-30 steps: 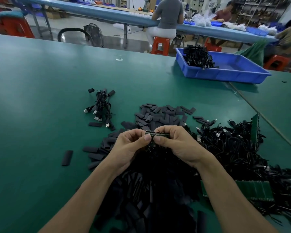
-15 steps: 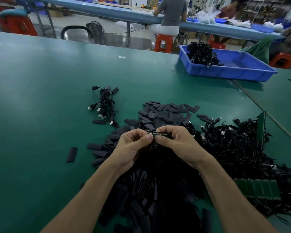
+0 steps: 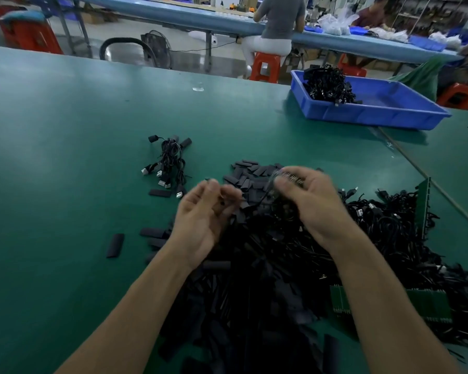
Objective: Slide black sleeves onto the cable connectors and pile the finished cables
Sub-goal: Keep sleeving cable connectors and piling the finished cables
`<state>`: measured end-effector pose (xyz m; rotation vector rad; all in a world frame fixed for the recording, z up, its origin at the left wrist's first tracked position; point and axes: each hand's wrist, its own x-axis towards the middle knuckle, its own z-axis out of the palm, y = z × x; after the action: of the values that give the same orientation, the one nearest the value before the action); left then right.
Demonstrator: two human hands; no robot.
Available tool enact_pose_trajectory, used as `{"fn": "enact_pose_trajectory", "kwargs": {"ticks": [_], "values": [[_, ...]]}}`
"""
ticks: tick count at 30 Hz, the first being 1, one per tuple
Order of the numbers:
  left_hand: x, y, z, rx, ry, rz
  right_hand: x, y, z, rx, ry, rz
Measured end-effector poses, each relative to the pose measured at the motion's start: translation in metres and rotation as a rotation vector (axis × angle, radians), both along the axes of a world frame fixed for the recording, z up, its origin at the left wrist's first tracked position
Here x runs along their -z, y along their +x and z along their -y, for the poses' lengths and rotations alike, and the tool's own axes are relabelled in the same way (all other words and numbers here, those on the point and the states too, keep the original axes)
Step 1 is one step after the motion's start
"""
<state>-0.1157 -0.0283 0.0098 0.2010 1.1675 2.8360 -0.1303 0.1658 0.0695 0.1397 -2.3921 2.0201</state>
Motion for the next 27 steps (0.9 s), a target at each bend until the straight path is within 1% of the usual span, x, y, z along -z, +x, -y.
{"fn": "enact_pose_trajectory", "kwargs": {"ticks": [1,2,4,6,9,10,12,15,17,19,21,23,25,27], "values": [[-0.007,-0.002,0.004,-0.058,0.037,-0.017,-0.007,-0.002,-0.006,0.109,-0.076,-0.008],[-0.015,-0.003,0.008,-0.115,0.058,-0.043,-0.013,-0.003,-0.013,0.215,-0.105,-0.036],[-0.034,-0.003,0.015,-0.226,0.081,-0.133,-0.022,-0.006,-0.028,0.43,0.015,-0.15],[-0.055,0.001,0.023,-0.321,0.104,-0.246,-0.028,-0.006,-0.04,0.631,0.144,-0.304],[-0.083,0.003,0.035,-0.429,0.143,-0.347,-0.036,-0.007,-0.048,0.807,0.166,-0.509],[-0.089,0.003,0.038,-0.454,0.166,-0.348,-0.038,-0.008,-0.049,0.845,0.166,-0.536],[-0.093,0.001,0.042,-0.491,0.181,-0.311,-0.038,-0.01,-0.049,0.882,0.187,-0.528],[-0.085,-0.002,0.047,-0.566,0.06,-0.246,-0.033,-0.011,-0.047,0.908,0.304,-0.562],[-0.077,-0.005,0.05,-0.642,-0.055,-0.249,-0.03,-0.012,-0.048,0.965,0.289,-0.602],[-0.07,-0.008,0.054,-0.716,-0.209,-0.293,-0.029,-0.012,-0.049,1.017,0.224,-0.629],[-0.064,-0.01,0.056,-0.756,-0.393,-0.351,-0.026,-0.011,-0.05,0.962,0.236,-0.669],[-0.057,-0.012,0.055,-0.768,-0.591,-0.396,-0.021,-0.007,-0.05,0.783,0.403,-0.686],[-0.05,-0.014,0.055,-0.742,-0.767,-0.436,-0.02,-0.001,-0.046,0.483,0.634,-0.655],[-0.044,-0.014,0.055,-0.633,-0.924,-0.478,-0.021,0.007,-0.036,0.124,0.856,-0.558]]}}
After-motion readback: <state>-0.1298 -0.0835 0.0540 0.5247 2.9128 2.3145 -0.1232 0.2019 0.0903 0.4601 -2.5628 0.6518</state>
